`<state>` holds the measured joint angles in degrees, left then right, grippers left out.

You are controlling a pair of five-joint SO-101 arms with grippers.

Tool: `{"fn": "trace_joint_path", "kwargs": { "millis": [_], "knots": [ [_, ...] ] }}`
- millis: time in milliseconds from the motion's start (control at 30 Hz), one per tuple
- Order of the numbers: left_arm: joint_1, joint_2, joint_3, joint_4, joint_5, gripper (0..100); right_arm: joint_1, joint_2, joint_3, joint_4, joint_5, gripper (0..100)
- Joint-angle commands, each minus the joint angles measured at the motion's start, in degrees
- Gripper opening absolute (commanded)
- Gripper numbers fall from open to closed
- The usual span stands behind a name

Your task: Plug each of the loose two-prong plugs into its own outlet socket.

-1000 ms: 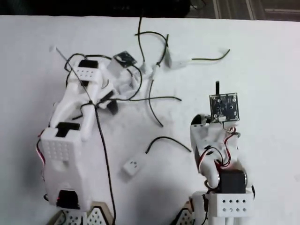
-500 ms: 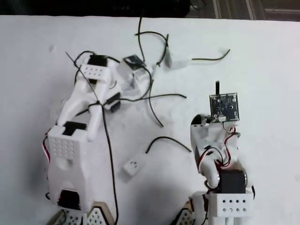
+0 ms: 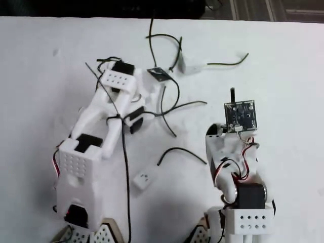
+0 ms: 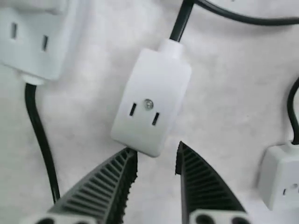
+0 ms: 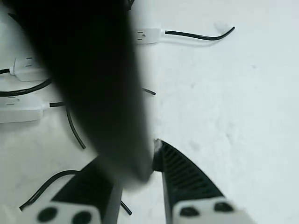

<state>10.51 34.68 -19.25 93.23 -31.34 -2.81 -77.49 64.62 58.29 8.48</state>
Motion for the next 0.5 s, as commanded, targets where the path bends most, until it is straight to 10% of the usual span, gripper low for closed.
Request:
{"fn": "trace_joint_path", "kwargs": {
  "millis": [0,467],
  "knots": [
    [0.3,-2.8,-2.5,-0.5,0.7,17,0.0,0.2,-0.2,-1.1,0.5,1.8],
    [-4.7,-5.7,-6.2,-7.2,0.8,27,0.0,0.2,-0.2,-1.2,0.7,1.8]
  ]
}}
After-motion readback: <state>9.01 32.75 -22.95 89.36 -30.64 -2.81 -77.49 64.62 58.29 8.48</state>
